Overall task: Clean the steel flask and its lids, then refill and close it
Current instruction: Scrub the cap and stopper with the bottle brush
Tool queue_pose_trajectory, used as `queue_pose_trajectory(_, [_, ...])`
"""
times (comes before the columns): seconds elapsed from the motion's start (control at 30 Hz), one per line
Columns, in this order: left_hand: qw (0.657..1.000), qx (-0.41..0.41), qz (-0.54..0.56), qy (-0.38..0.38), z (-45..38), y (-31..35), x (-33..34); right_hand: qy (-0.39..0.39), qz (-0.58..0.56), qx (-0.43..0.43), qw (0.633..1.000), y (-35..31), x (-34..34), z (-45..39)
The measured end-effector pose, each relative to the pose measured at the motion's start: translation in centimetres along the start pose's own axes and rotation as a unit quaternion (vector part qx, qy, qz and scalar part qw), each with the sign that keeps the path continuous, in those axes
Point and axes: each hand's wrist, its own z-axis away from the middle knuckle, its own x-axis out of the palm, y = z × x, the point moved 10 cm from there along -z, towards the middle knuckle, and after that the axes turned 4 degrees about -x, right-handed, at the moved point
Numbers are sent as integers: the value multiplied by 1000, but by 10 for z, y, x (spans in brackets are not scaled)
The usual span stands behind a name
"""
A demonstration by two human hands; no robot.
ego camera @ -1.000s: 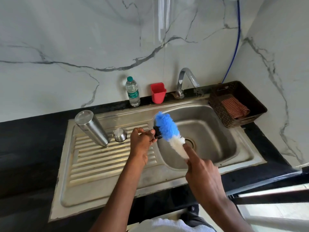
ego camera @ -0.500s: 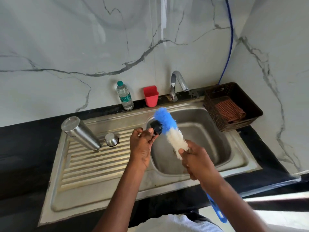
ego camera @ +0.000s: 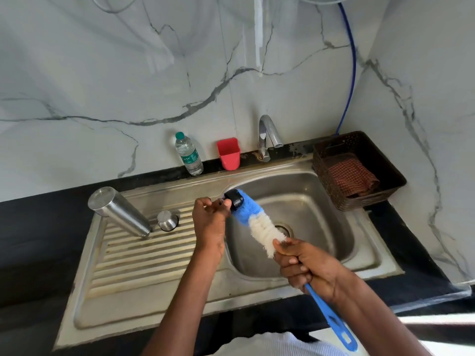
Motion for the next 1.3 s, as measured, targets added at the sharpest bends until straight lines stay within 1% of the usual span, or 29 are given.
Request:
queue_pose_trajectory(0.03, [996,67,-64,4,0,11,1,-2,-5,3,1000,2,-1,3])
queue_pose_trajectory(0.1, [965,179,-189,-18,10,28,12,14,6,-10,1000,2,-3,13])
queue_pose_trajectory(0.17, [922,256,-290,-23,21,34,21,62,64,-49,995,-7,-14,23])
queue_pose_trajectory(0.2, [903,283,-322,-19,24,36,23,99,118,-82,985,-14,-23,27])
queue_pose_trajectory(0.23, [894,298,-336,-14,26,37,23,139,200,-133,961,-26,-32,31])
queue_pose_trajectory(0.27, [890,302,-342,-12,25,36,24,178,307,-196,914,-41,-36,38])
queue_pose_trajectory(0.3, [892,297,-341,-21,23,34,25,207,422,-249,847,-55,-33,45])
queue_pose_trajectory(0.33, [896,288,-336,-45,22,31,29,217,517,-280,779,-64,-26,48])
queue_pose_trajectory(0.37, [899,278,-329,-75,23,28,34,217,575,-293,732,-68,-19,47])
queue_pose_trajectory(0.4, [902,269,-320,-104,26,26,39,219,597,-299,712,-73,-17,44])
queue_pose_trajectory(0.43, [906,259,-308,-127,29,25,43,224,604,-297,705,-79,-19,40])
queue_pose_trajectory(0.47, [914,248,-289,-139,31,26,43,224,601,-287,712,-86,-21,35])
queue_pose_trajectory(0.5, [926,233,-258,-145,31,28,41,216,585,-267,735,-90,-23,28])
queue_pose_trajectory(0.53, [943,209,-212,-149,29,30,36,197,541,-237,783,-91,-27,18])
queue_pose_trajectory(0.6, [971,151,-105,-155,20,30,24,133,365,-143,910,-77,-41,0])
queue_pose_trajectory(0.63, [980,119,-55,-146,15,27,17,91,277,-93,952,-66,-41,-4])
queue_pose_trajectory(0.67, [987,89,-1,-131,12,24,9,54,220,-60,972,-59,-38,-6])
queue_pose_trajectory(0.73, [986,36,127,-104,6,12,-3,-13,163,-8,986,-44,-23,-9])
queue_pose_trajectory(0.77, [981,17,172,-85,4,4,-7,-37,130,18,991,-33,-17,-11])
queue_pose_trajectory(0.8, [979,9,193,-58,3,-1,-11,-59,87,44,994,-20,-9,-13])
queue_pose_trajectory(0.83, [984,21,173,-26,1,-1,-17,-81,42,64,994,-8,-2,-14])
queue_pose_trajectory(0.87, [989,51,136,1,1,5,-26,-103,1,83,991,2,6,-15])
queue_pose_trajectory(0.9, [991,101,84,22,2,16,-34,-119,-34,101,987,10,11,-14])
queue_pose_trajectory(0.97, [976,212,-35,30,8,39,-43,-124,-69,129,981,22,18,-12])
queue_pose_trajectory(1.0, [964,245,-95,33,9,44,-48,-109,-69,136,982,26,18,-13])
queue_pose_trajectory(1.03, [953,261,-146,45,8,44,-58,-86,-57,138,985,30,16,-16])
queue_pose_trajectory(1.1, [944,255,-200,71,1,33,-80,-39,-10,124,991,35,10,-22])
queue_pose_trajectory(1.2, [951,178,-218,131,-7,4,-128,2,72,94,993,39,4,-35])
queue_pose_trajectory(1.3, [960,98,-169,202,-9,-22,-178,19,134,80,988,45,7,-44])
